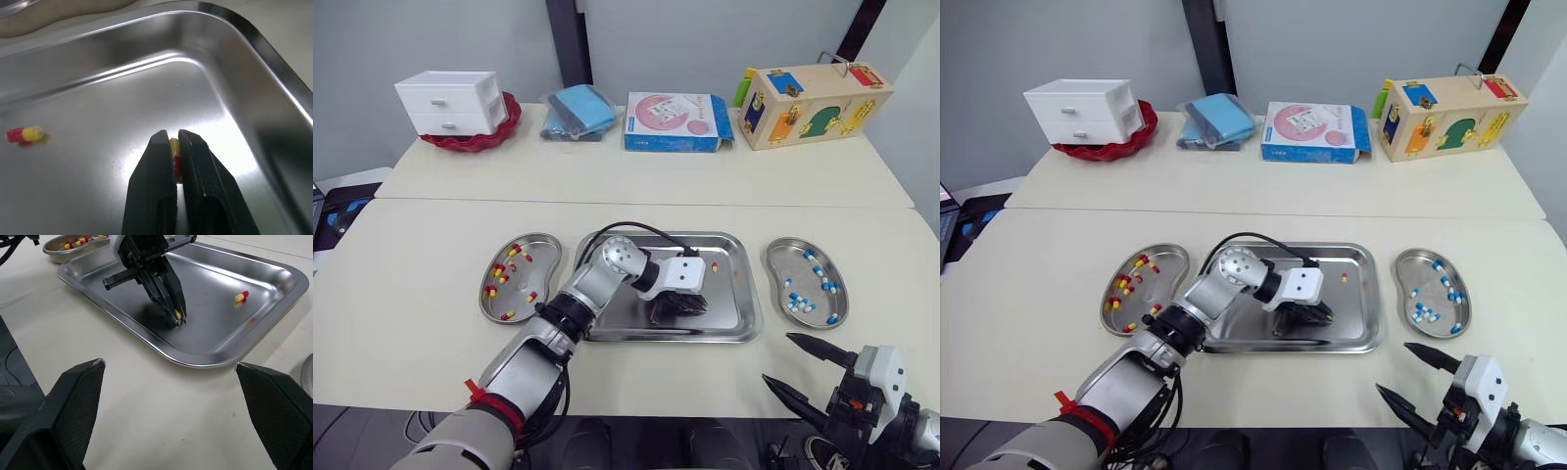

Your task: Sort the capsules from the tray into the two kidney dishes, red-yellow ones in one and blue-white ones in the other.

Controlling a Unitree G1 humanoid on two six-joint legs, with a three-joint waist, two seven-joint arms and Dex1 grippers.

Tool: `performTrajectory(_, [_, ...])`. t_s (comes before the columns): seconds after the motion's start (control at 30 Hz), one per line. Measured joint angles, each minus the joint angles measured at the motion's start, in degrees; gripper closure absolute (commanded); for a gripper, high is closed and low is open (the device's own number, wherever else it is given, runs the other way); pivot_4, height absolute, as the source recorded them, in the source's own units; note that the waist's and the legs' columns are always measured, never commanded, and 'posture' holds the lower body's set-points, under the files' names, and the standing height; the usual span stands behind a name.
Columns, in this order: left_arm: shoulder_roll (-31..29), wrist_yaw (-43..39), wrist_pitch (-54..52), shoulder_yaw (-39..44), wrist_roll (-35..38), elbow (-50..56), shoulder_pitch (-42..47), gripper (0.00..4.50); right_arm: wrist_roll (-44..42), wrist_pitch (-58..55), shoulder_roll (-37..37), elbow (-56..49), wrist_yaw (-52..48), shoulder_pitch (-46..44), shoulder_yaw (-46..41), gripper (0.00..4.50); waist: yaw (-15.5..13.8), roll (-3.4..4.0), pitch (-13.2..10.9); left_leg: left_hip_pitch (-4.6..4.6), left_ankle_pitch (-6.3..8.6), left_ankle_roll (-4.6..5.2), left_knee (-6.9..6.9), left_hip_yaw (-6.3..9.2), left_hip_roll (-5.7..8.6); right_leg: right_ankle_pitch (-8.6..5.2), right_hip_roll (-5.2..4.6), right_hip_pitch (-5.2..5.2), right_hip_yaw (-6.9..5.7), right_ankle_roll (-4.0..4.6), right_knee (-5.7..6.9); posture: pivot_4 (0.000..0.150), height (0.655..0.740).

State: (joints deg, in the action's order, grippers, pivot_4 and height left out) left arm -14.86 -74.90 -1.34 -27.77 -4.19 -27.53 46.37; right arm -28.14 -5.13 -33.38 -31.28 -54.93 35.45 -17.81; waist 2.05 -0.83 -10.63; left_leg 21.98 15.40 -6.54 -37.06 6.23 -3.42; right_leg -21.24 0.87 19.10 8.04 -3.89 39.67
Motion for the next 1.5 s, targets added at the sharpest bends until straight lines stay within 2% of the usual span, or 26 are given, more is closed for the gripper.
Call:
performTrajectory(0.17, [-5.85,-0.68,-10.9,5.1,5.0,13.38,-3.24,4.3,0.0,1.11,-1.52,-0.74,-2.1,0.33,1.49,0.0,-0.22,0.0,0.0,0.01,-0.01,-0.01,-0.02,0.02,-0.02,0.0,0.0,-0.01,-0.02,0.0,0.0,0.15,0.74])
performTrajectory(0.33, [-14.61,1.22,-21.53,11.09,8.66,24.84,-8.33,4.3,0.52,3.41,-2.85,-1.22,-4.99,0.46,3.64,0.0,-0.1,0.02,0.01,-0.02,-0.01,-0.01,-0.02,0.02,-0.05,0.0,0.0,-0.01,-0.02,0.0,0.01,0.15,0.74])
performTrajectory(0.4, [-16.62,2.05,-23.99,12.77,9.33,27.09,-10.05,4.3,0.47,3.73,-2.89,-1.2,-5.21,-0.06,3.97,0.0,-0.21,0.0,0.0,-0.02,-0.01,-0.01,-0.03,0.02,-0.05,0.0,0.0,-0.01,-0.04,0.0,0.02,0.15,0.74])
performTrajectory(0.5, [-24.65,4.48,-29.53,18.82,10.93,32.08,-16.33,4.3,-0.07,4.82,-2.66,-1.22,-6.1,-0.71,4.65,0.0,0.04,0.0,-0.01,-0.04,-0.01,-0.01,0.02,0.02,-0.12,-0.01,0.02,0.02,-0.04,0.02,0.04,0.15,0.74])
performTrajectory(0.6, [-28.5,7.27,-30.99,23.57,11.05,32.83,-19.66,4.3,-0.18,5.33,-2.73,-0.98,-6.7,-1.66,5.12,0.0,-0.4,-0.03,-0.01,-0.04,-0.01,-0.02,-0.05,0.02,-0.09,-0.02,-0.01,-0.02,-0.05,0.03,0.05,0.15,0.74])
performTrajectory(0.9, [-34.24,14.18,-33.04,32.54,12.58,32.93,-27.24,4.3,-1.02,5.74,-3.67,1.0,-8.47,-4.1,5.67,0.0,-0.39,-0.04,-0.02,-0.04,-0.01,-0.02,-0.02,0.06,-0.09,-0.02,-0.01,0.01,-0.1,0.03,0.09,0.15,0.74])
performTrajectory(1.2, [-34.89,16.89,-33.08,33.5,14.03,32.91,-28.9,4.3,-1.39,5.68,-3.73,2.49,-8.74,-4.94,6.01,0.0,-0.39,-0.05,-0.03,-0.04,-0.01,-0.02,-0.02,0.05,-0.09,-0.02,-0.01,0.02,-0.09,0.03,0.09,0.15,0.74])
performTrajectory(1.3, [-34.89,17.05,-33.08,33.5,14.62,32.91,-28.9,3.67,-1.37,5.68,-3.74,2.55,-8.74,-5.23,6.12,0.0,-0.36,-0.05,-0.03,-0.03,-0.01,-0.02,-0.02,0.05,-0.09,-0.02,-0.01,0.03,-0.1,0.03,0.1,0.15,0.74])
performTrajectory(1.37, [-34.89,17.48,-33.08,33.5,14.95,32.86,-28.9,2.98,-1.34,5.69,-3.75,2.86,-8.73,-5.5,6.14,0.0,-0.36,-0.05,-0.03,-0.03,-0.01,-0.02,-0.02,0.04,-0.09,-0.02,-0.01,0.02,-0.09,0.03,0.1,0.15,0.74])
performTrajectory(1.5, [-35.12,17.84,-33.09,33.5,15.86,32.59,-28.9,1.89,-1.2,5.72,-3.74,2.96,-8.71,-5.48,6.14,0.0,-0.36,-0.05,-0.03,-0.03,-0.01,-0.02,-0.02,0.04,-0.09,-0.02,-0.01,0.03,-0.09,0.03,0.1,0.15,0.74])
